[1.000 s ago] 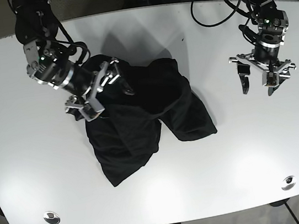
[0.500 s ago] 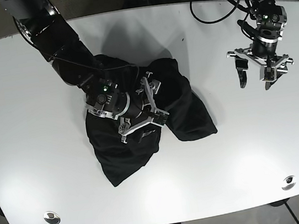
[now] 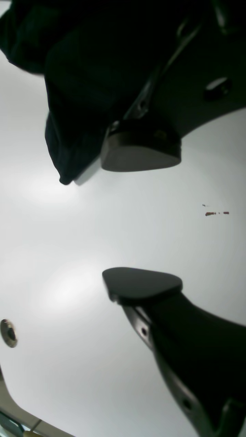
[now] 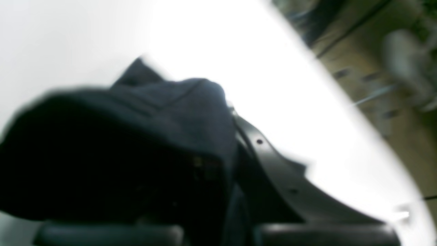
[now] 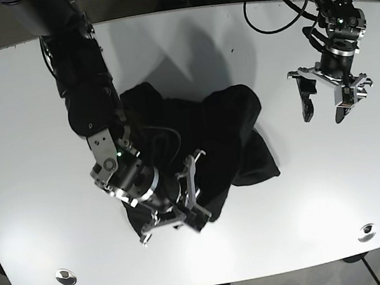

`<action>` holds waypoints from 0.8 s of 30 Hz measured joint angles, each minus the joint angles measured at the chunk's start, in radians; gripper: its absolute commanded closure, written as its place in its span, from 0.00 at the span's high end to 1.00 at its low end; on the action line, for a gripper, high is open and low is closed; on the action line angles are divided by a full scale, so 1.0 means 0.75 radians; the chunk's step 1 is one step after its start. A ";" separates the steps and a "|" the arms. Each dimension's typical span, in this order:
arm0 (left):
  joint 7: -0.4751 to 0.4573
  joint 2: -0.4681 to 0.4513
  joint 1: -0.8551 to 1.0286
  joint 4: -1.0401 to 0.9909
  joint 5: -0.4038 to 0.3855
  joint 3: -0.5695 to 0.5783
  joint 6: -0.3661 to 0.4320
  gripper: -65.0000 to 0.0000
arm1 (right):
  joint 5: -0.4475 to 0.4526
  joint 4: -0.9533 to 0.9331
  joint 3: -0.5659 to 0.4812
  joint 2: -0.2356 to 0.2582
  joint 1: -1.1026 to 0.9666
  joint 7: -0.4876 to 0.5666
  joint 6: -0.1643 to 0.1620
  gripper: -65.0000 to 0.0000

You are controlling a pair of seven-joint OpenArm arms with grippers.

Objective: Fold the T-shirt properly

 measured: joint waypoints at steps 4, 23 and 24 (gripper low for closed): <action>-0.001 -0.012 0.082 0.019 0.004 0.090 0.003 0.61 | 0.013 0.016 0.043 -0.062 0.274 -0.055 0.006 0.03; -0.019 0.041 0.068 0.033 0.004 0.285 0.027 0.61 | 0.024 -0.185 0.161 -0.218 1.064 -0.241 -0.016 0.03; -0.014 0.063 0.038 0.002 0.004 0.314 0.057 0.62 | 0.026 -0.197 0.160 -0.220 1.070 -0.227 -0.018 0.03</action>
